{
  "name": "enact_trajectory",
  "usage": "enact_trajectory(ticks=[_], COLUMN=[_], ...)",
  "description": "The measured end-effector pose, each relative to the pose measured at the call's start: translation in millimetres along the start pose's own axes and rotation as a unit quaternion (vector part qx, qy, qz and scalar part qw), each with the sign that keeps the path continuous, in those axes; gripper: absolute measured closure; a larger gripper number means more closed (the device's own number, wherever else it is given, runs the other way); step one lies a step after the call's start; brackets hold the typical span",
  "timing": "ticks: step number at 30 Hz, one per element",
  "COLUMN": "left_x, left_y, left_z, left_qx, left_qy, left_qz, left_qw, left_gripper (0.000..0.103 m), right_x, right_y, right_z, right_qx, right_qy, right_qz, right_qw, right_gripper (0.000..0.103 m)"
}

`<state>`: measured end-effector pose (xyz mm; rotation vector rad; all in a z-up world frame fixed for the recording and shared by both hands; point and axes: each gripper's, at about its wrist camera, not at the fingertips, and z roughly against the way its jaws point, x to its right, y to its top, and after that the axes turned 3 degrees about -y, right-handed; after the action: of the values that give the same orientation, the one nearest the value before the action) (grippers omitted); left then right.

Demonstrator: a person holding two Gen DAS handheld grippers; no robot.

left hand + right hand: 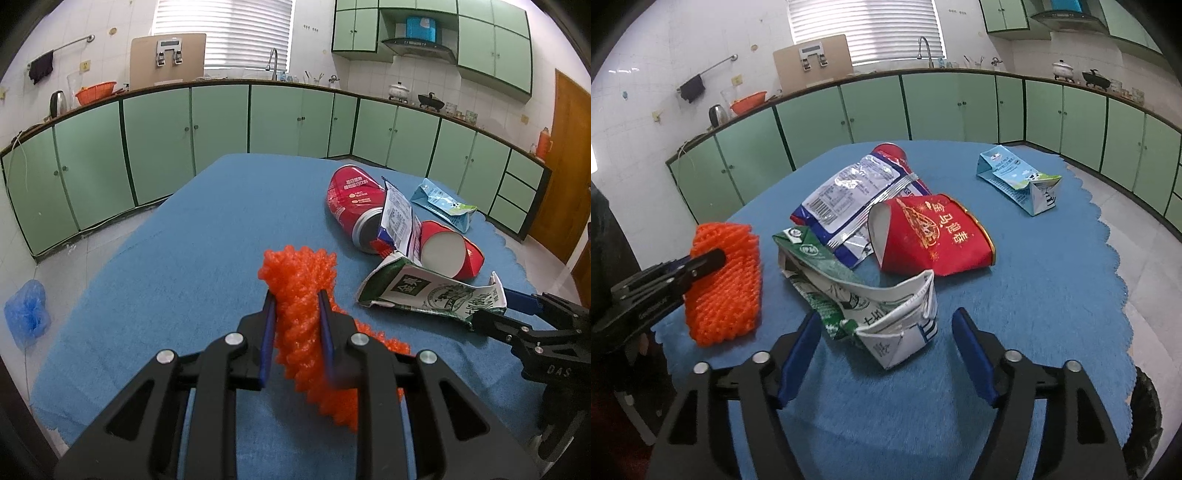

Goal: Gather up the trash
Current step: 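Lower the right tool onto the green-white milk carton and close on it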

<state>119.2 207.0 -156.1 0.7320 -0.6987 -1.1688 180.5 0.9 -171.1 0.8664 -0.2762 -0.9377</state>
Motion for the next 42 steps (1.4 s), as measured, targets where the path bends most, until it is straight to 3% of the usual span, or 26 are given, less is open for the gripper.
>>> enact_trajectory(ticks=[6,10,15,27,30,42], left_x=[-1.3,-1.7,-2.4,1.9,5.8,21.1], left_y=[-0.4,-0.7,-1.1,-1.8,-0.5,0.3], left_z=[-1.2,-1.2,0.2,2.7,4.7,3.5], left_qx=[-0.002,-0.001,-0.001,-0.001,0.001,-0.004], left_qy=[0.001,0.001,0.000,-0.006,-0.014,-0.028], left_qz=[0.000,0.000,0.000,-0.004,-0.008,-0.021], left_qw=[1.0000,1.0000,1.0000,1.0000,0.9999,0.9994], left_gripper=[0.082,0.082,0.082,0.082,0.082,0.082], right_x=[1.1,0.6,-1.0,2.0,6.9,19.2], right_y=[3.5,3.0,0.4,-6.3,-5.0,-9.4], right_z=[-5.2,-6.3,-1.7,21.5,29.3,32.9], right_qx=[-0.003,-0.007,-0.007,0.003,0.008,-0.001], right_qy=[0.008,0.016,0.023,0.003,-0.002,-0.018], right_qz=[0.000,0.003,-0.005,-0.032,-0.039,-0.052], right_qw=[1.000,1.000,1.000,0.999,0.999,0.999], right_gripper=[0.030,0.045,0.047,0.050,0.059,0.069])
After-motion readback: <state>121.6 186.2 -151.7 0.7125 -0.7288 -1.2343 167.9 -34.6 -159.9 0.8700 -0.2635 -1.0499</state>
